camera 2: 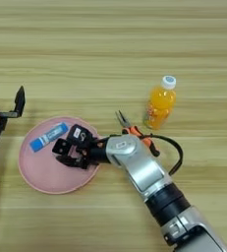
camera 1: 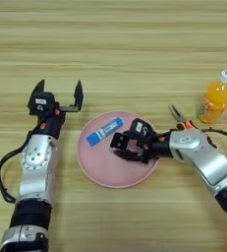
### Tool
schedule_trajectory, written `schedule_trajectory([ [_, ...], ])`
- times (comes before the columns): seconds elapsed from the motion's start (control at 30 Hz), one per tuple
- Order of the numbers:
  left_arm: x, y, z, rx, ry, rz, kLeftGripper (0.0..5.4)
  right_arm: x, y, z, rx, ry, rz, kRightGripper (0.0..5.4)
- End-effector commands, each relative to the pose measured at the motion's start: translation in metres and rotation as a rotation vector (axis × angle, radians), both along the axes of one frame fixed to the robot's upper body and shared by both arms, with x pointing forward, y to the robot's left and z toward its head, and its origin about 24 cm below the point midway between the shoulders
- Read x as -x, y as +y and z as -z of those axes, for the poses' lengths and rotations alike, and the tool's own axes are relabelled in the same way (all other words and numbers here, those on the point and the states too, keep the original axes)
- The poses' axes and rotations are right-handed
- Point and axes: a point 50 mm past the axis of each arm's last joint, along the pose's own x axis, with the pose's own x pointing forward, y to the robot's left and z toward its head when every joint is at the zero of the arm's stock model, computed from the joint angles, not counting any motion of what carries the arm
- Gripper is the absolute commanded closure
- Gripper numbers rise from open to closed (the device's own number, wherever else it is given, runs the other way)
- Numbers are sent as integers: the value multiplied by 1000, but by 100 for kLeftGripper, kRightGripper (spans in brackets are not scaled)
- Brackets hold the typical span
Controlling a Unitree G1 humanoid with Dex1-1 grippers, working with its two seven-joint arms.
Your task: Move the objects on the table
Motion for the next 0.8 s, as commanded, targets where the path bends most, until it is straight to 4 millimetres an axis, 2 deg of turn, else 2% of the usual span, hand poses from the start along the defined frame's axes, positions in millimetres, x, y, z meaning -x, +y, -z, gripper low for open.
schedule_trajectory([
  [0.03, -2, -1, -3, -10, -15, 3, 0, -5, -3, -16, -23, -52, 7, 292],
  [0.2, -2, -1, -3, -14, -17, 3, 0, -3, -14, -29, -47, -90, 22, 292],
  [0.47, -3, -1, -3, -19, -18, 4, 0, 5, -46, -44, -83, -127, 78, 292],
  [0.8, -3, 1, -3, -24, -16, 5, 0, 21, -87, -48, -50, -152, 49, 292],
])
